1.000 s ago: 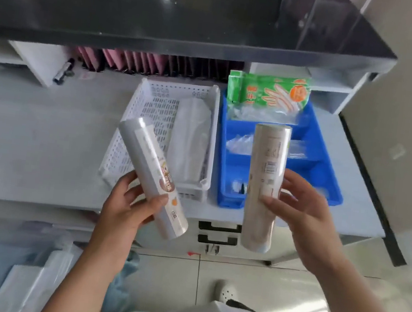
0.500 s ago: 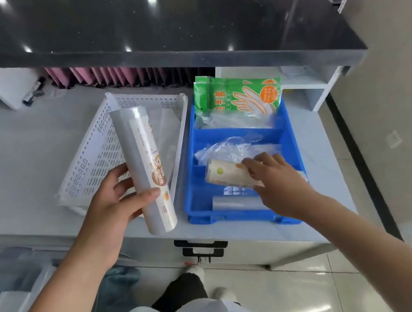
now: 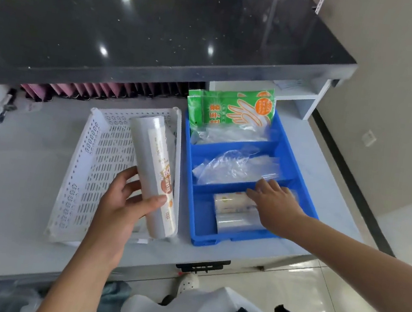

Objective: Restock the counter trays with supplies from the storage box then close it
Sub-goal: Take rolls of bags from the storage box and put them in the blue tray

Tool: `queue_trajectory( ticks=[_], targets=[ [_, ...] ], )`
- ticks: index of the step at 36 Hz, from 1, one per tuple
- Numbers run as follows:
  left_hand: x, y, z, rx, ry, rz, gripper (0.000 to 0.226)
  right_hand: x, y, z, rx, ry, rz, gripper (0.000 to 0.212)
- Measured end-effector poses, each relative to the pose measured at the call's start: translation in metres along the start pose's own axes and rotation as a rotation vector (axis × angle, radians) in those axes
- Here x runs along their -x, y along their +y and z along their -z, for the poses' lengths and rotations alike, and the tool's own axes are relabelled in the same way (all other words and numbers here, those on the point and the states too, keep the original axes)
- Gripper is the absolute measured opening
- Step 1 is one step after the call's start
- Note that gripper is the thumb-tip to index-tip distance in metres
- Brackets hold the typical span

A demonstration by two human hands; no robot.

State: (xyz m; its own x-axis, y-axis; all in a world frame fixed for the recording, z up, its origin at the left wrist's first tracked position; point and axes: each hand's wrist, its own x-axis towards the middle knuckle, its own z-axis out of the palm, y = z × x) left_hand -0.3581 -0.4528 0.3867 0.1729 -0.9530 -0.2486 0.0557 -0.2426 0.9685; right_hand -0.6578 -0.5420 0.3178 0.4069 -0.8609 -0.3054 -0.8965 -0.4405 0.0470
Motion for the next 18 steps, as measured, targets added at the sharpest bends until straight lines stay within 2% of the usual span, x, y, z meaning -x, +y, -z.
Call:
queue_trajectory(
  ticks=[7, 11, 18],
  targets=[
    [-0.013, 0.007, -0.002, -0.050, -0.047, 0.001, 0.062, -0.001, -0.002, 0.011, -0.085, -0.018, -0.070, 0.038],
    [-0.019, 0.014, -0.004, -0.136, -0.064, -0.022, 0.063, 0.011, 0.005, 0.019, -0.287, -0.021, -0.118, 0.033],
    [-0.030, 0.022, -0.035, -0.346, -0.216, -0.073, 0.060, 0.059, 0.040, 0.021, -0.762, 0.339, -0.466, 0.027]
  ],
)
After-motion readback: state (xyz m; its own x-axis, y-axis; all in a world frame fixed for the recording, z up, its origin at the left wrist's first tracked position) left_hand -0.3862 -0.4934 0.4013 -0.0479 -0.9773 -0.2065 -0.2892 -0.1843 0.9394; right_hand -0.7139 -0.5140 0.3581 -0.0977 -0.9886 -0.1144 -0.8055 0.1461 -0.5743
